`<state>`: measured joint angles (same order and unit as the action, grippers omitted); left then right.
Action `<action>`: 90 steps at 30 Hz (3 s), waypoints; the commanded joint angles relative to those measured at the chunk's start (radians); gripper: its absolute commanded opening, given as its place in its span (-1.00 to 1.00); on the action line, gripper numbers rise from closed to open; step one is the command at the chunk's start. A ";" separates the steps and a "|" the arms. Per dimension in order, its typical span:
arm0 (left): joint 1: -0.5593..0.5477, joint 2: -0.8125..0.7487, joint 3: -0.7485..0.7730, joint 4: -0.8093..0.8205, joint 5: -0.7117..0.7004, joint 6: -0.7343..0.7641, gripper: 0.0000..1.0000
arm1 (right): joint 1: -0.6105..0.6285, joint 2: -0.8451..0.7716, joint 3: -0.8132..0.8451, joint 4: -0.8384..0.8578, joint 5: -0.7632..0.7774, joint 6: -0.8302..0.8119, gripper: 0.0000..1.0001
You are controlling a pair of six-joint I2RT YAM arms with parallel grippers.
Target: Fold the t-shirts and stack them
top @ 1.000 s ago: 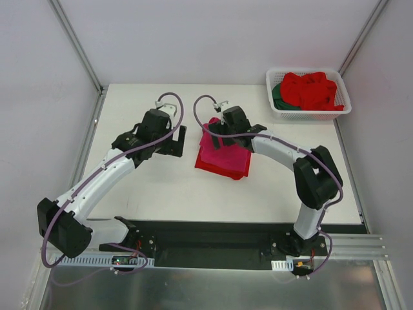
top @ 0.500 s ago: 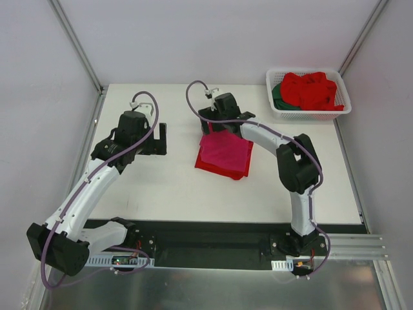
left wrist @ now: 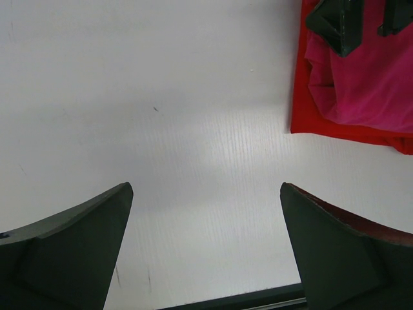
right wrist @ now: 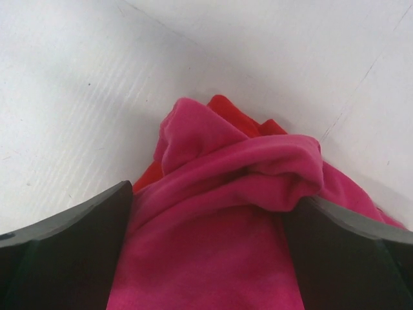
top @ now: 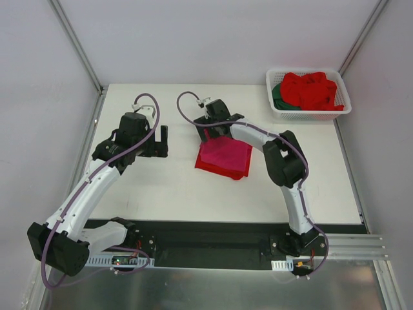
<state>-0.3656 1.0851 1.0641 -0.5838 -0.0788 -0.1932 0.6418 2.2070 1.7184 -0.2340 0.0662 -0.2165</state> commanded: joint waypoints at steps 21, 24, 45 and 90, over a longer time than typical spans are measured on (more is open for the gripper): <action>-0.003 -0.019 -0.018 -0.002 0.068 0.001 0.99 | 0.050 -0.418 -0.315 -0.001 0.006 0.016 0.93; -0.002 -0.022 -0.018 -0.001 0.068 0.000 0.99 | 0.073 -0.437 -0.345 -0.025 0.043 0.012 0.93; -0.003 -0.021 -0.030 -0.002 0.059 0.005 0.99 | 0.248 -0.308 -0.367 -0.123 0.287 -0.014 0.71; -0.004 -0.047 -0.036 -0.002 -0.001 -0.002 0.99 | -0.031 -0.429 -0.295 -0.172 0.107 0.478 0.93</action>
<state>-0.3656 1.0588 1.0313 -0.5838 -0.0631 -0.1944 0.5907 1.7973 1.4464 -0.4023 0.1051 0.1349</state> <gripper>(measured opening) 0.993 0.962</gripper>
